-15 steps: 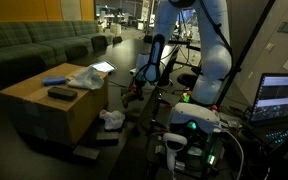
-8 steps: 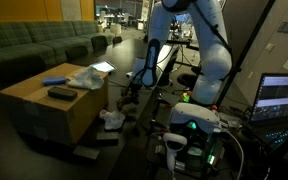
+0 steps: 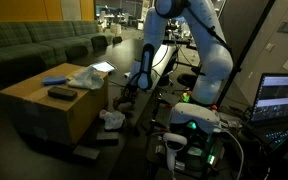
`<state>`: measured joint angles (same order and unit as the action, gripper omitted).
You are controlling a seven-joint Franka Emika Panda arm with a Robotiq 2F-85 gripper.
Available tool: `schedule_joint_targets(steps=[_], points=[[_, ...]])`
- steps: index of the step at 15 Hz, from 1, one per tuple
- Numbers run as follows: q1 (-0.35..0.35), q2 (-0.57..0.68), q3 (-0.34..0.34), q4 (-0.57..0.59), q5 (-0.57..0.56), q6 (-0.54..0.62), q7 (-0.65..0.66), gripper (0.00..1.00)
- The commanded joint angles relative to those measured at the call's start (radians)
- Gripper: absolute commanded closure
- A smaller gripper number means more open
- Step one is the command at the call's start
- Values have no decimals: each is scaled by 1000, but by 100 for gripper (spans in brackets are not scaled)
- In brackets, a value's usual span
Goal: Switch all the objects from the box and the table
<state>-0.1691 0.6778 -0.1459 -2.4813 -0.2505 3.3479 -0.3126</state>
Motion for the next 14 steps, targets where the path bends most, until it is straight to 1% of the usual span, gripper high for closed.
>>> schedule_joint_targets(steps=[1,2,3,4,7,9,10,11,13,14], points=[[64,57,-59,46,53,46,37,90],[78,67,-72,52,65,51,43,75],[87,69,-80,49,74,56,47,57],[98,72,-88,49,82,61,52,52],[110,43,-89,15,85,71,60,27],[109,16,-77,-15,81,83,66,14],[106,3,-69,-31,76,94,68,5],[109,-5,-59,-46,81,110,76,1],[124,-23,-42,-80,99,129,100,0],[118,-40,-23,-99,99,131,112,0]])
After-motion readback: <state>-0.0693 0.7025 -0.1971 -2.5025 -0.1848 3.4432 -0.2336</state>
